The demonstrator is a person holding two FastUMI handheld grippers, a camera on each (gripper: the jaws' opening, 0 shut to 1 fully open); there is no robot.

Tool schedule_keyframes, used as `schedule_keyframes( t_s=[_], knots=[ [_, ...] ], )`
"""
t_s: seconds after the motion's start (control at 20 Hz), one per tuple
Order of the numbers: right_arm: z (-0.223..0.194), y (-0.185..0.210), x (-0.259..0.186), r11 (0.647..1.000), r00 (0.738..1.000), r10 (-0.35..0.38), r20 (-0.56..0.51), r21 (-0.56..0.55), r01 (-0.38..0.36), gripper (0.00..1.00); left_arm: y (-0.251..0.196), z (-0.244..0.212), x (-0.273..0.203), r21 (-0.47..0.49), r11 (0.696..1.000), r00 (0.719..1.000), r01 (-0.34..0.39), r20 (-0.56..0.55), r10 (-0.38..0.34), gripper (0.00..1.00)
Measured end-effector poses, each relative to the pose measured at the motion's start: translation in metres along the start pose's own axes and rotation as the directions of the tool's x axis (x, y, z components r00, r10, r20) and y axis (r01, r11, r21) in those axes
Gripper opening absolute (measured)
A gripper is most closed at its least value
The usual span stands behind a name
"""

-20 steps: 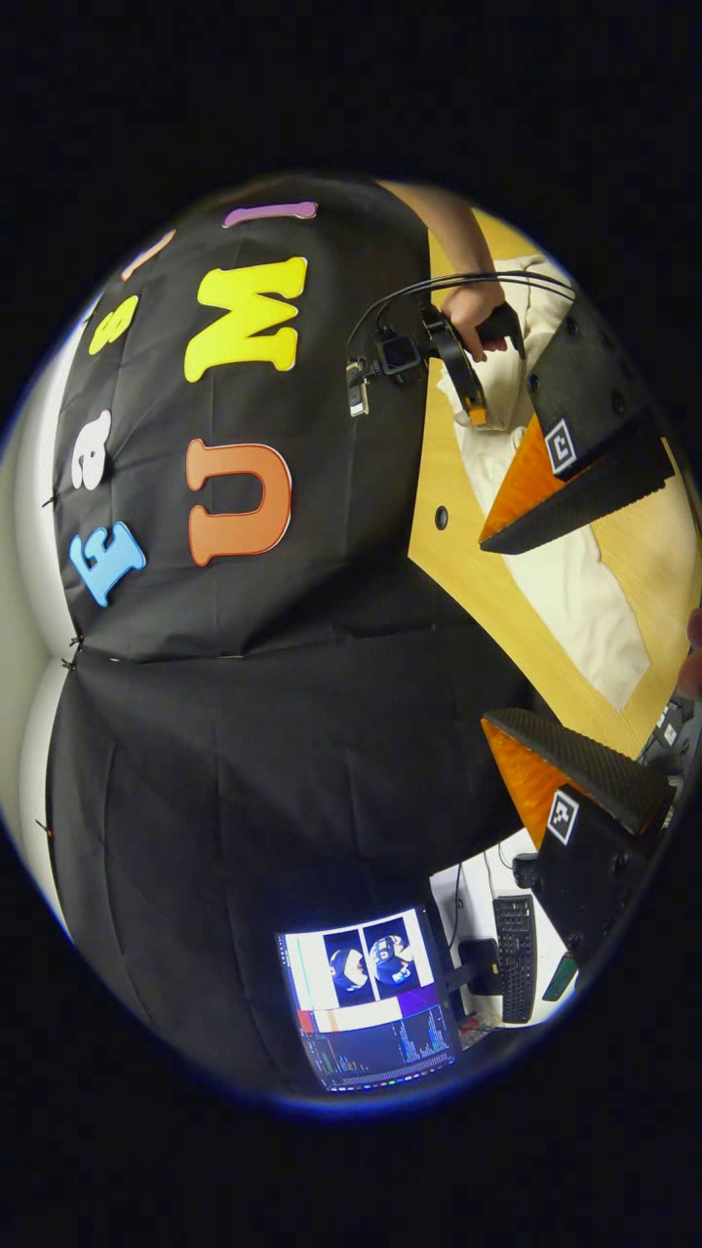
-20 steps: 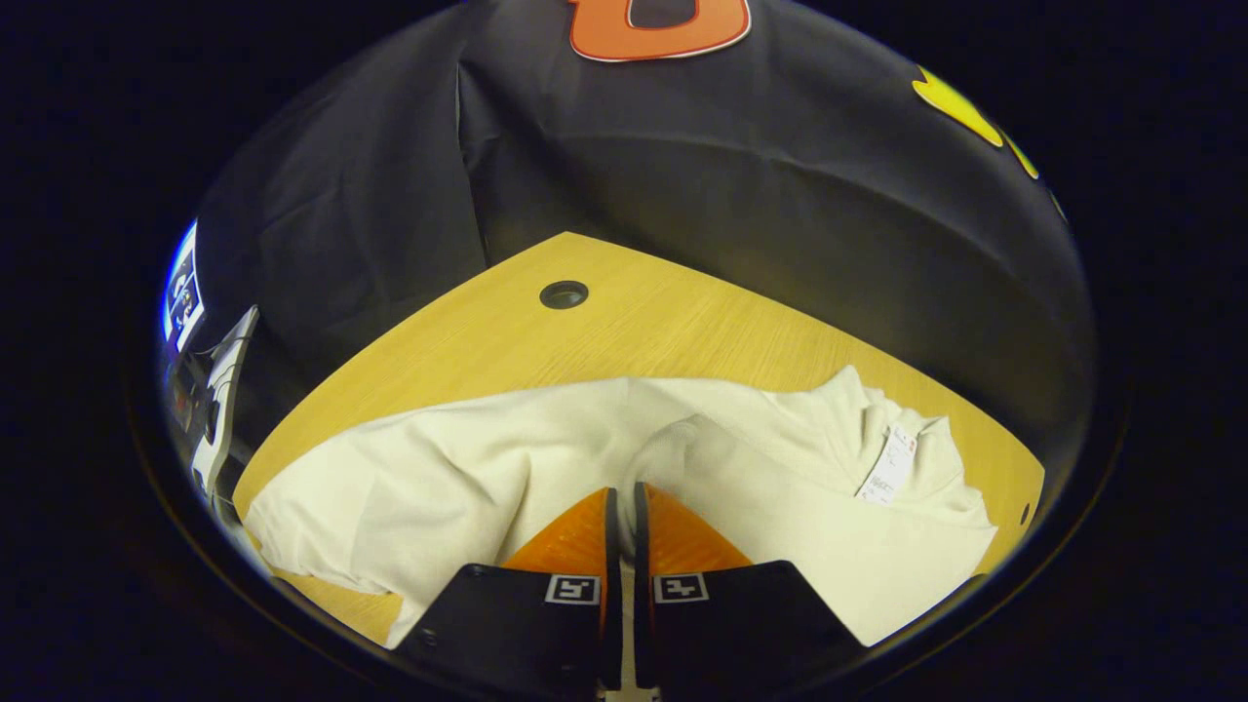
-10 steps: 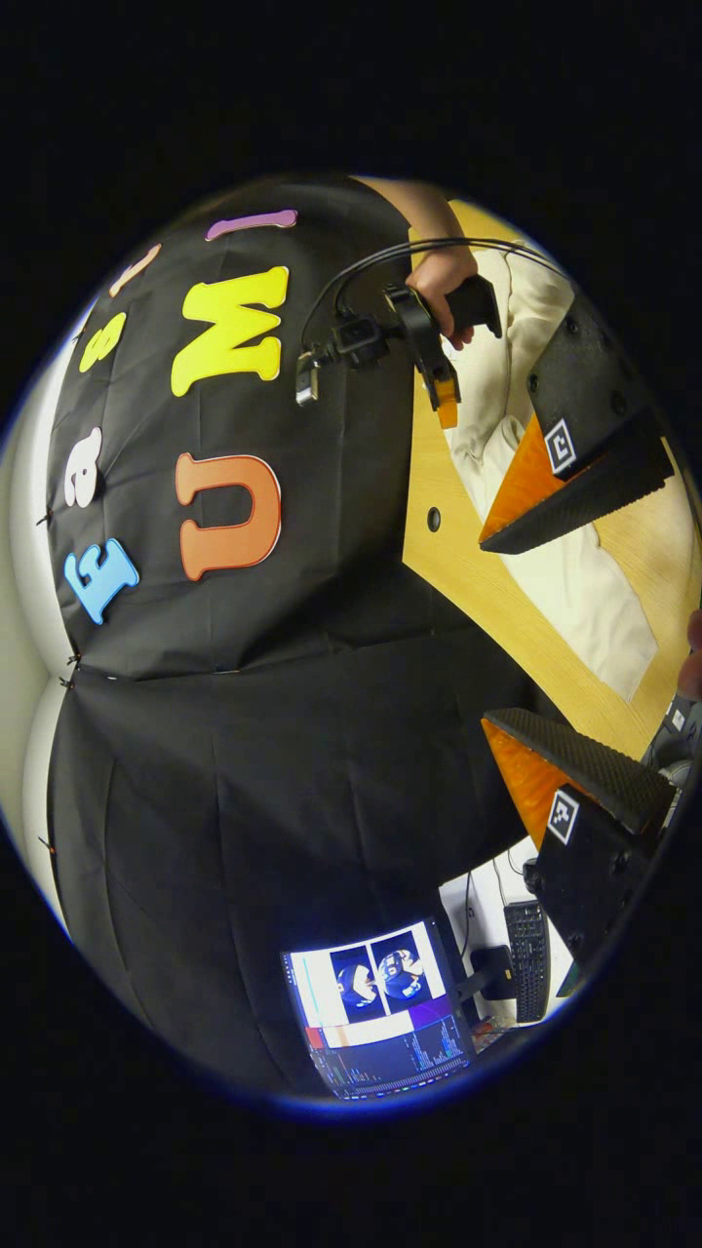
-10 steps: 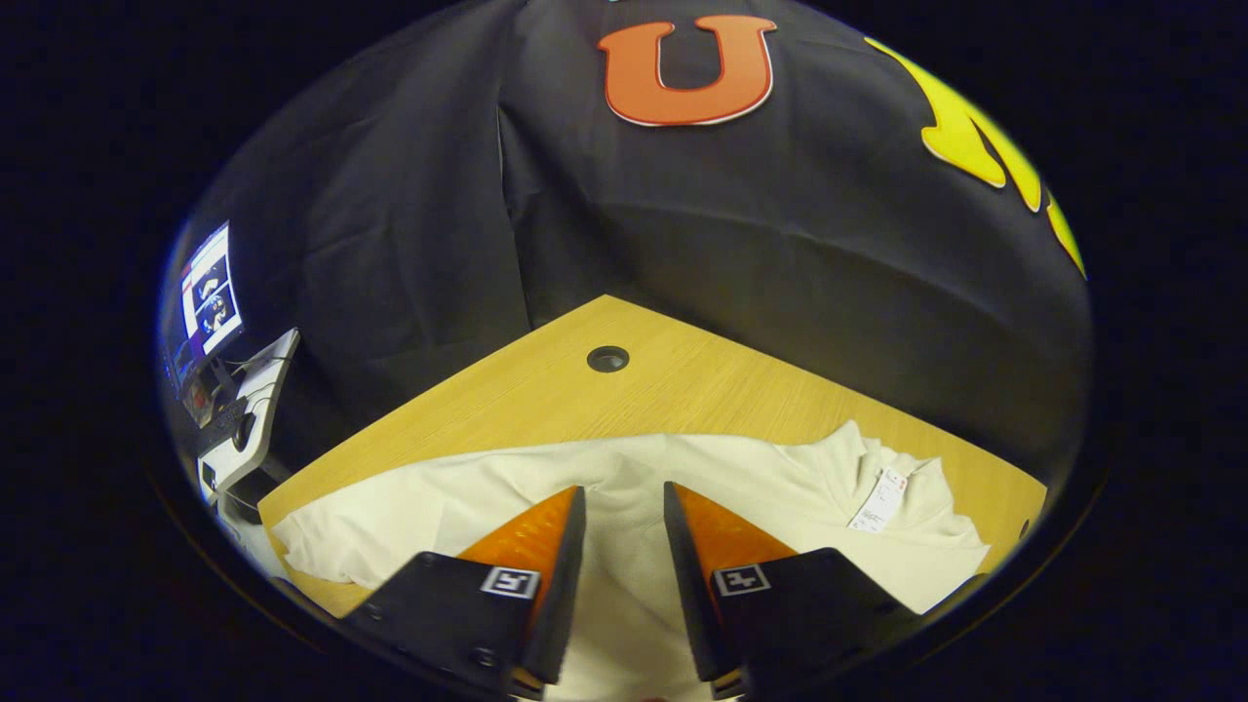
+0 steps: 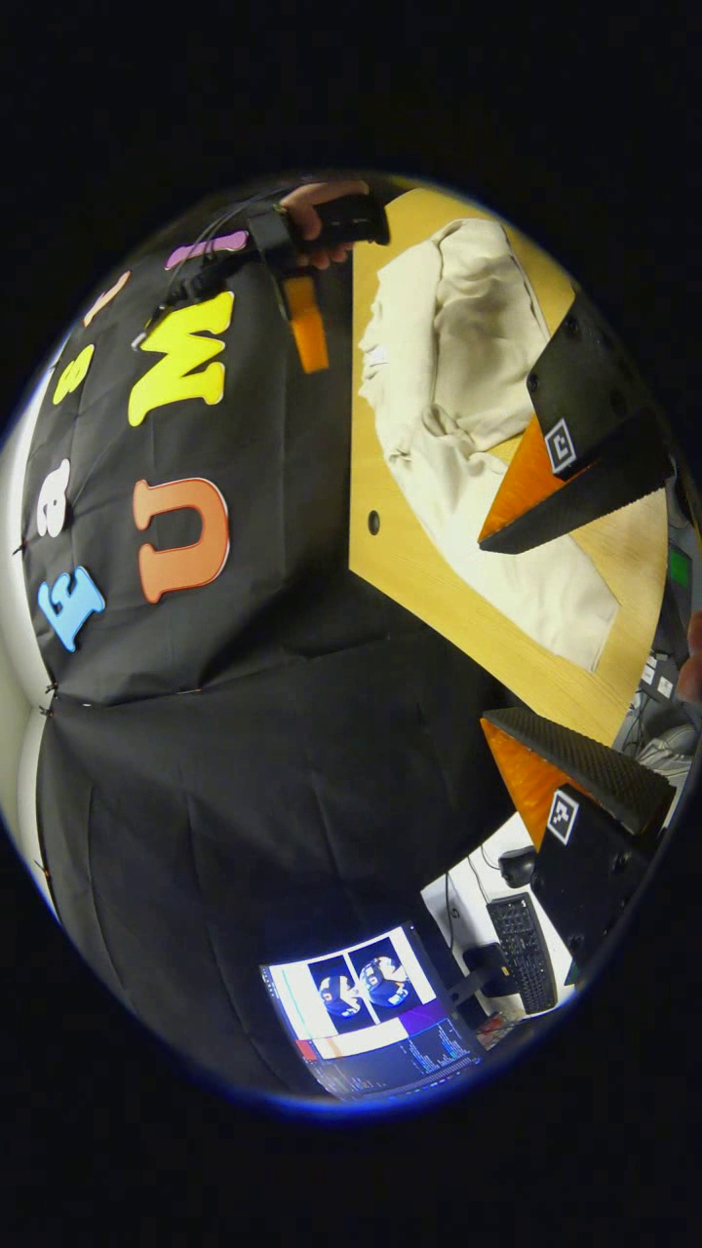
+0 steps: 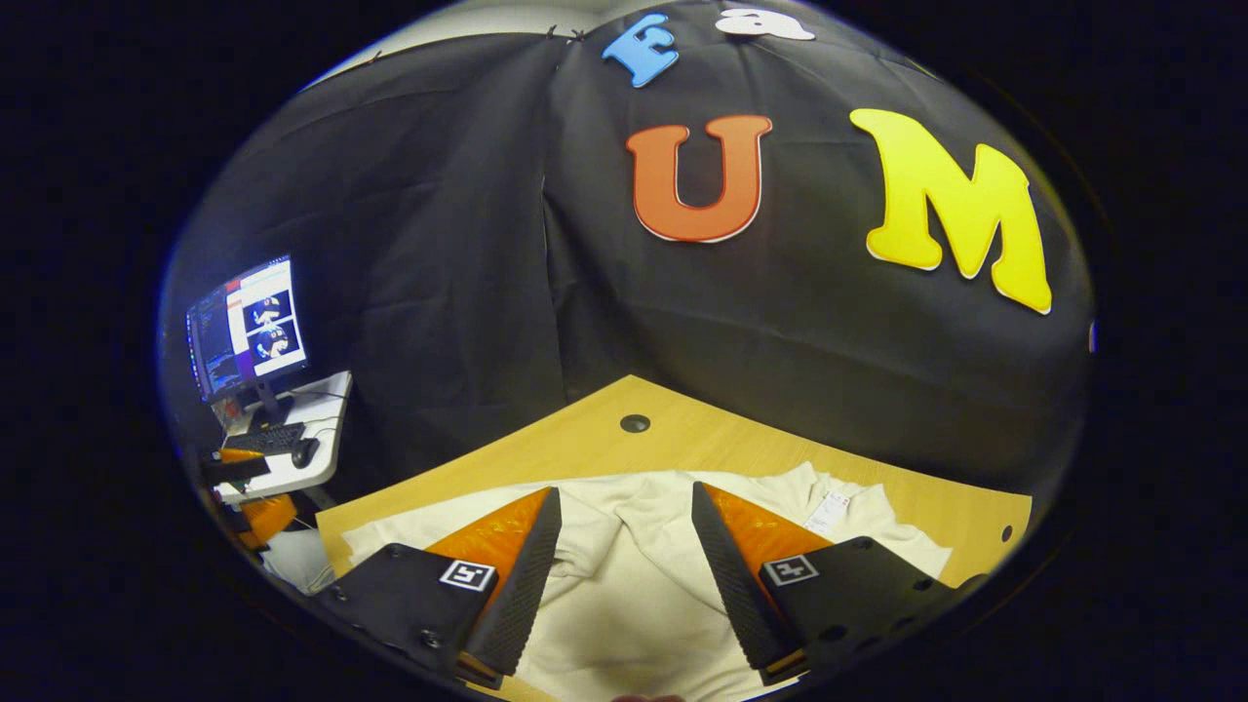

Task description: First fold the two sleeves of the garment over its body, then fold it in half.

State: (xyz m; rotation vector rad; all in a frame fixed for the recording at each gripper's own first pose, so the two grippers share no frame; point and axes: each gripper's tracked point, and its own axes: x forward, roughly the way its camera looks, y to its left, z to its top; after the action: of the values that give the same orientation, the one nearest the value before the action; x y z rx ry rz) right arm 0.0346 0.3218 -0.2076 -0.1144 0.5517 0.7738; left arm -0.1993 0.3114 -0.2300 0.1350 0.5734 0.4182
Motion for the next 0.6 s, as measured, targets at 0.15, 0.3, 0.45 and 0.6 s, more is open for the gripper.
schedule_keyframes(
  t_s=[0.15,0.3,0.45,0.6],
  knots=[
    [-0.01,-0.001,-0.038,1.0,1.0,0.004,-0.011,-0.009,-0.004,0.84,-0.005,-0.026,0.007,0.025,0.998,0.998,0.052,-0.045,-0.051,1.0],
    [-0.028,-0.014,-0.063,0.994,0.999,-0.014,-0.035,-0.11,0.01,0.84,-0.003,-0.063,0.025,0.032,0.995,0.989,0.097,-0.111,-0.093,1.0],
    [-0.034,-0.028,-0.085,0.99,0.998,-0.044,-0.048,-0.136,0.037,0.84,-0.004,-0.093,0.043,0.016,0.99,0.976,0.139,-0.172,-0.135,1.0],
    [-0.052,-0.054,-0.098,0.989,0.991,-0.1,-0.085,-0.12,0.09,0.81,0.001,-0.117,0.059,-0.029,0.99,0.966,0.135,-0.218,-0.138,1.0]
  ],
)
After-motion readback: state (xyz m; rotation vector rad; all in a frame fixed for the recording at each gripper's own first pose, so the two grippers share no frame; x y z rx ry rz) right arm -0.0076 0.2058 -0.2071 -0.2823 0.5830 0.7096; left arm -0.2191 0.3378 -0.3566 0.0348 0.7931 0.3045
